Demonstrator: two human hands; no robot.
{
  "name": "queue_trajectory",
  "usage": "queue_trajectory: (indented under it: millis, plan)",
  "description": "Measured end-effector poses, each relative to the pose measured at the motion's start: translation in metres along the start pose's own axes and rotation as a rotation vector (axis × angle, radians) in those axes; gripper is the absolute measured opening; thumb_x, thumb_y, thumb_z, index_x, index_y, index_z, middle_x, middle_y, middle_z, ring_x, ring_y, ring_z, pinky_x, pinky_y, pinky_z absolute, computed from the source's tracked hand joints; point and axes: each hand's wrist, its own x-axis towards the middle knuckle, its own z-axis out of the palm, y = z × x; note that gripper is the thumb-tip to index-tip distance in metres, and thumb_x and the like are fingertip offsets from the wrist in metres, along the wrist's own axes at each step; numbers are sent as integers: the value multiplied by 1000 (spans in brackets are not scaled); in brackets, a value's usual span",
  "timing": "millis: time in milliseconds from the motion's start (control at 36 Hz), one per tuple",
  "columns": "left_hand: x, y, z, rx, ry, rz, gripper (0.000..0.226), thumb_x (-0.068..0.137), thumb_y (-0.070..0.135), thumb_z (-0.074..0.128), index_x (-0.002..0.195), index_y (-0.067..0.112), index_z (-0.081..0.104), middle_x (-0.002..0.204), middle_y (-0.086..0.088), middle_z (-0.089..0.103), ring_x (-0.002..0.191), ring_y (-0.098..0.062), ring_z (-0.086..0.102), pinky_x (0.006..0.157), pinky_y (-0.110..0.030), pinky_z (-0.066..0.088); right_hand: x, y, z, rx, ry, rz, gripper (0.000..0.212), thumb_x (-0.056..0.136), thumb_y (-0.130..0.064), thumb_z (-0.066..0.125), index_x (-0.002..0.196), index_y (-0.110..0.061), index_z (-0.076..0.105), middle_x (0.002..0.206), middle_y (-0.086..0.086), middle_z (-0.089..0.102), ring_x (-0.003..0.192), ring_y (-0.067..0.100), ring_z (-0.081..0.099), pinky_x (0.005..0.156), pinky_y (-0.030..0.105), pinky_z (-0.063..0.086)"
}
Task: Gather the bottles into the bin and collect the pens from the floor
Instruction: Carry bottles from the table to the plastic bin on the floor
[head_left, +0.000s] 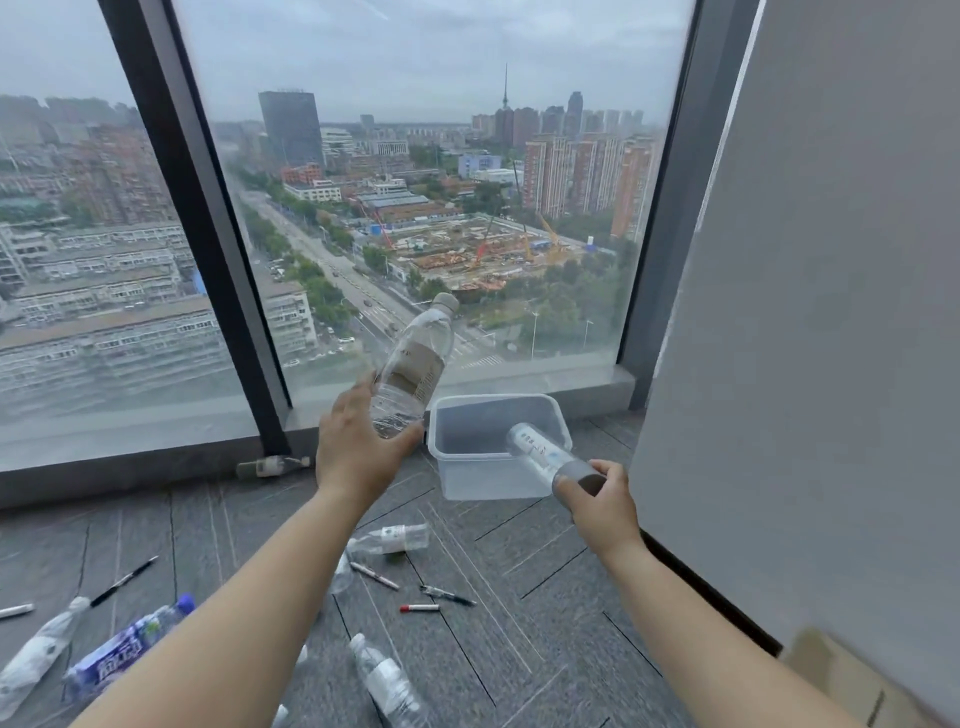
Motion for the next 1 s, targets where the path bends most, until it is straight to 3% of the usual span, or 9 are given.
queue_trajectory:
  millis: [194, 250, 306, 389, 444, 611, 750, 861, 1000]
  plan:
    - [48, -14, 46, 19, 2, 25, 79, 79, 42, 70, 145, 21, 32, 137, -7, 49, 125, -27, 42, 105, -43, 33, 97, -18, 37, -2, -31, 17, 53, 84, -24, 65, 127, -12, 37, 113, 10, 54, 85, 22, 56, 61, 28, 44]
    - [64, -20, 59, 12, 7, 19, 80, 78, 44, 70, 146, 24, 31, 136, -5, 49, 122, -27, 43, 104, -45, 36, 141, -35, 52, 7, -40, -18, 69, 86, -32, 66, 139, -9, 29, 126, 12, 49, 102, 26, 56, 77, 32, 47]
    - [78, -25, 72, 10, 5, 12, 80, 79, 44, 69, 146, 24, 31, 137, -4, 48, 124, -26, 42, 105, -45, 36, 180, -53, 64, 45, -65, -12, 92, 85, -47, 64, 150, -11, 9, 149, 13, 30, 131, 31, 40, 102, 39, 39]
    - [94, -35, 89, 7, -5, -1, 80, 78, 44, 70, 145, 25, 32, 137, -3, 49, 127, -25, 41, 108, -45, 33, 215, -57, 72, 161, -77, 46, 93, 90, -54, 53, 152, -18, -6, 160, 9, 10, 144, 31, 21, 115, 46, 25]
    - [100, -41, 100, 1, -18, -21, 80, 77, 46, 70, 145, 26, 33, 137, -2, 49, 127, -26, 41, 108, -44, 34, 223, -43, 73, 211, -84, 63, 83, 93, -48, 50, 152, -18, 0, 158, 8, 14, 141, 29, 25, 114, 48, 27]
    - [99, -48, 129, 5, -66, -69, 80, 78, 44, 70, 146, 26, 32, 142, -2, 46, 129, -27, 38, 106, -41, 31, 217, 19, 62, 25, -92, 148, 70, 96, -46, 47, 148, -9, 19, 150, 11, 32, 132, 29, 40, 108, 50, 37]
    - [94, -46, 143, -16, -91, -88, 80, 77, 43, 71, 144, 22, 35, 139, -2, 47, 127, -26, 39, 103, -39, 34, 212, 37, 49, -4, -80, 168, 55, 97, -39, 48, 138, -6, 35, 128, 13, 49, 104, 23, 49, 91, 41, 44]
    - [89, -44, 147, -103, -106, -168, 75, 71, 40, 77, 134, 20, 40, 124, -2, 54, 116, -23, 46, 91, -36, 41, 205, 38, 43, -45, -75, 157, 40, 95, -35, 50, 124, -7, 46, 121, 10, 53, 108, 27, 55, 91, 41, 46]
    - [85, -47, 154, -149, -142, -202, 72, 68, 39, 79, 127, 19, 43, 118, -1, 53, 113, -23, 48, 96, -42, 44, 196, 38, 40, -77, -101, 135, 27, 95, -29, 51, 113, -8, 52, 106, 7, 58, 99, 23, 57, 87, 41, 49]
